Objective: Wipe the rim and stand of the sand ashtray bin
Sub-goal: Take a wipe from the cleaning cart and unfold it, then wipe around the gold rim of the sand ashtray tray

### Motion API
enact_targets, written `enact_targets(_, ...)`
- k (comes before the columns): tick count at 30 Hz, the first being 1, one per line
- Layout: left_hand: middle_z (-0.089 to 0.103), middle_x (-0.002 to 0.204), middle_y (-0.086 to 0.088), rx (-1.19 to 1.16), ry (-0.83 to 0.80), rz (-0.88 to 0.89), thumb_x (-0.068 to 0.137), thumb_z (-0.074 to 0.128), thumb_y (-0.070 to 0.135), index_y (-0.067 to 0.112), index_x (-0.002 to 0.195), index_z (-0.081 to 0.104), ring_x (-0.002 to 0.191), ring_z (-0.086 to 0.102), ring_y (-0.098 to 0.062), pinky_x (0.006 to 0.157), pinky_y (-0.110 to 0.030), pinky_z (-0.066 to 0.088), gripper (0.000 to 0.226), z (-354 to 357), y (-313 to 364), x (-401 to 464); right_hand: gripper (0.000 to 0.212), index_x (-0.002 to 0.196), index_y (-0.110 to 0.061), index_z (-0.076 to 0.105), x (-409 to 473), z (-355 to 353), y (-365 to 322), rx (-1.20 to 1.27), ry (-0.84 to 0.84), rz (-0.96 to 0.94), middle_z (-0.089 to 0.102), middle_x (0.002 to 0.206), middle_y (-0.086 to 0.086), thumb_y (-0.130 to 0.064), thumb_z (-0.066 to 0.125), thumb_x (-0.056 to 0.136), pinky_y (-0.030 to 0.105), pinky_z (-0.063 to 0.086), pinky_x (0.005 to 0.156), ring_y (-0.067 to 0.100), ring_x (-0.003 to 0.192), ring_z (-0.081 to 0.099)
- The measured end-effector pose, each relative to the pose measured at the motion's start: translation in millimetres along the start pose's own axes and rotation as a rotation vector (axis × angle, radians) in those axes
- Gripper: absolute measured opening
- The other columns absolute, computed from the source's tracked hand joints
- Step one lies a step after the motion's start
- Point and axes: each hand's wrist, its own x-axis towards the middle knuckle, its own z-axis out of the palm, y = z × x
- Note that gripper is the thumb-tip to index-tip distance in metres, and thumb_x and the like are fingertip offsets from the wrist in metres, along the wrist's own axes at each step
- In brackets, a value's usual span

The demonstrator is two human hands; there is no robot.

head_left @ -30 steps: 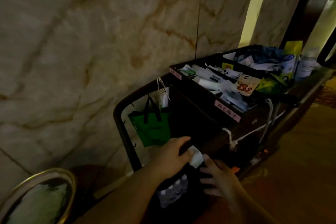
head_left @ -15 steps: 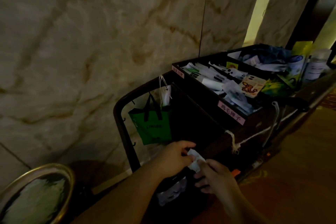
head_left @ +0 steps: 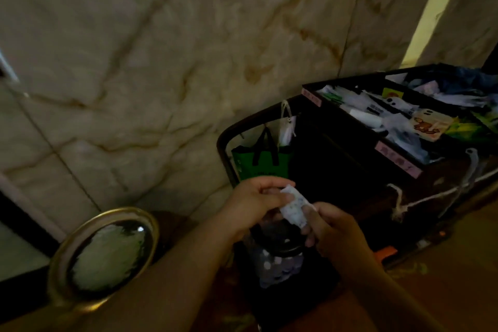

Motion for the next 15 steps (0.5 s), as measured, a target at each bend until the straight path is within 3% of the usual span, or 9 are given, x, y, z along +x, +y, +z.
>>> enact_targets(4,0.076,0.089,0.003,-0.076,0.088,-0.004,0.089,0.074,0.006,0.026,0.096,0.076,0.075,0.075,-0.007,0.061,-0.019,0.058,0.021,-60.8,0.2,-48.1,0.034,0.072,-0.018,0.066,-10.9,62.1,-28.2,0.045,-0.087,-0.084,0.064,0.052,-0.002,-0.031,0.057,0.102,0.015,0.042,0.043,0.005,0.043,0.055)
enact_targets(8,0.078,0.081,0.006,-0.05,0.165,0.036,0.089,0.073,0.004,0.024,0.094,0.074,0.073,0.076,-0.008,0.06,-0.021,0.059,0.021,-129.0,1.0,-103.5,0.044,0.059,-0.025,0.068,-36.9,136.6,-57.5,0.14,-0.151,-0.091,0.062,0.05,-0.001,-0.028,0.057,0.101,0.013,0.04,0.04,0.004,0.039,0.052)
enact_targets(11,0.075,0.087,-0.002,0.023,0.222,0.063,0.088,0.074,0.001,0.021,0.096,0.073,0.069,0.073,-0.008,0.058,-0.023,0.061,0.021,-183.1,2.4,-153.0,0.039,0.066,-0.019,0.07,-68.1,197.3,-74.6,0.187,-0.201,-0.08,0.063,0.052,-0.003,-0.03,0.057,0.102,0.012,0.038,0.039,0.006,0.041,0.053)
enact_targets(15,0.076,0.089,-0.002,0.167,0.243,0.068,0.084,0.076,0.0,0.019,0.1,0.074,0.079,0.076,-0.014,0.067,-0.03,0.065,0.024,-245.9,0.4,-204.7,0.043,0.064,-0.013,0.064,-101.8,266.5,-85.9,0.241,-0.221,-0.054,0.061,0.051,-0.004,-0.032,0.056,0.102,0.012,0.035,0.039,0.006,0.041,0.051)
